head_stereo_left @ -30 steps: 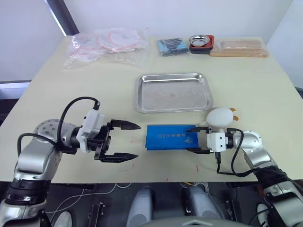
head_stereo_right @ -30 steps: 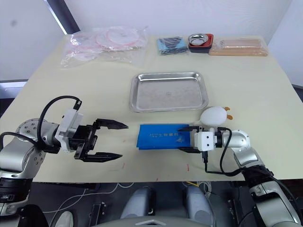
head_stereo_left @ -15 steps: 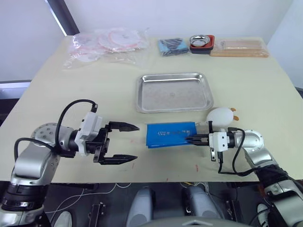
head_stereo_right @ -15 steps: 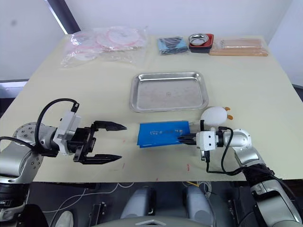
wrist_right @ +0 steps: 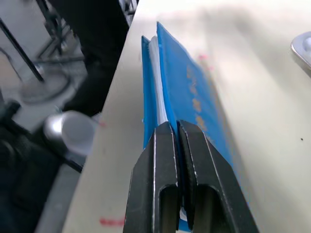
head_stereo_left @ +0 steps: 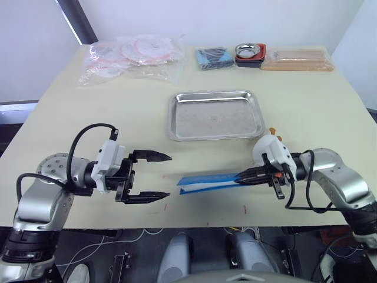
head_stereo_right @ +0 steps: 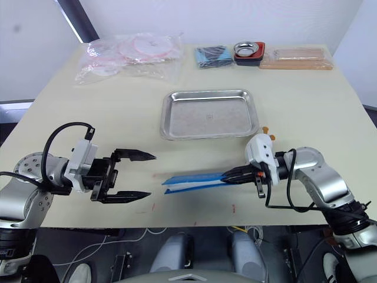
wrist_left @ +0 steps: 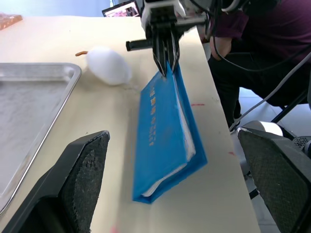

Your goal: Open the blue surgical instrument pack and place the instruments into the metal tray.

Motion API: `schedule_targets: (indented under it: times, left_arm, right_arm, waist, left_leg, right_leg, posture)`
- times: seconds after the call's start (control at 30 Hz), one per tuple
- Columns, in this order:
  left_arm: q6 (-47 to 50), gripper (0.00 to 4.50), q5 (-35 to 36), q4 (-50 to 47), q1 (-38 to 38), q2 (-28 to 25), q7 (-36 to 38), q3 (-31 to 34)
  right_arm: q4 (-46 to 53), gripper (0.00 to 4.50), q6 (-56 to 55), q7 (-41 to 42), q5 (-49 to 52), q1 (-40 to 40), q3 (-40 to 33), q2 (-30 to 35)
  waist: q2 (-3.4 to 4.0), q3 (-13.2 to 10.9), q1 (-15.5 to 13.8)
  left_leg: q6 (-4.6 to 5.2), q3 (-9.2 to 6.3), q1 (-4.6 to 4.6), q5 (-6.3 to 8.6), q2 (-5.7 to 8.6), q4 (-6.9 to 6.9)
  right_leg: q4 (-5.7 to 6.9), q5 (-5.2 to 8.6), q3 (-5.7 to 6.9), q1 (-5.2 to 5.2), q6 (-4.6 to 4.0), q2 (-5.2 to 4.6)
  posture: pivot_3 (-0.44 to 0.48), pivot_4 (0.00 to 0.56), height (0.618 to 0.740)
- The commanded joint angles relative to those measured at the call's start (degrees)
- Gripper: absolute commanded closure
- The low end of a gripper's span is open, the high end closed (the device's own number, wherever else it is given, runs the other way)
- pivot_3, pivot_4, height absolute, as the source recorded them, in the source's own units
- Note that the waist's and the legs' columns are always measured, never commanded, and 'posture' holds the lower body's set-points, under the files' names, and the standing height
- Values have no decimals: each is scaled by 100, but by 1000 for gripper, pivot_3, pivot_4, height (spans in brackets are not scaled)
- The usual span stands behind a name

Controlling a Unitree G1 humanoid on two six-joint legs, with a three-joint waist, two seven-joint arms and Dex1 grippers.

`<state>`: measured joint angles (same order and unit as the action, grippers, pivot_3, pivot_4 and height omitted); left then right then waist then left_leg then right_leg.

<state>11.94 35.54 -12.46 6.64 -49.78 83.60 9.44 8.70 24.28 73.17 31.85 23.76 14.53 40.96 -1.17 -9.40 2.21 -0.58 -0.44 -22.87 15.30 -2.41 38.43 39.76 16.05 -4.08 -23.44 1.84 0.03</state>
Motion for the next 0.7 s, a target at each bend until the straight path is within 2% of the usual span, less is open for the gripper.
schedule_targets:
  times: [0.03,0.23,0.37,0.7]
  left_arm:
    - [-164,0,-32,146,132,53,63,-12]
    - [-437,0,-330,923,578,453,-48,-308]
    - [-103,0,-141,1326,927,825,-169,-393]
    - [-346,0,-501,2397,1415,1284,295,-834]
  right_arm:
    - [-269,4412,638,0,105,459,-74,-103]
    - [-1049,4412,716,-58,-126,913,-89,-561]
    - [-1245,4412,615,25,-275,987,-87,-669]
    - [-1416,4412,469,126,-523,1063,-157,-790]
  waist:
    - [0,0,2]
    - [-1,1,13]
    - [-2,2,21]
    - [-2,2,20]
  left_leg:
    - [0,2,0,0,0,0]
    - [0,9,0,0,1,0]
    - [0,7,-1,0,-1,0]
    - [0,4,-1,0,0,1]
  right_leg:
    - [0,0,0,0,0,0]
    - [0,0,3,-1,0,2]
    - [1,0,3,-1,0,5]
    - [3,-1,5,-1,0,4]
  posture:
    - [0,150,740]
    - [0,150,740]
    - [0,150,740]
    - [0,150,740]
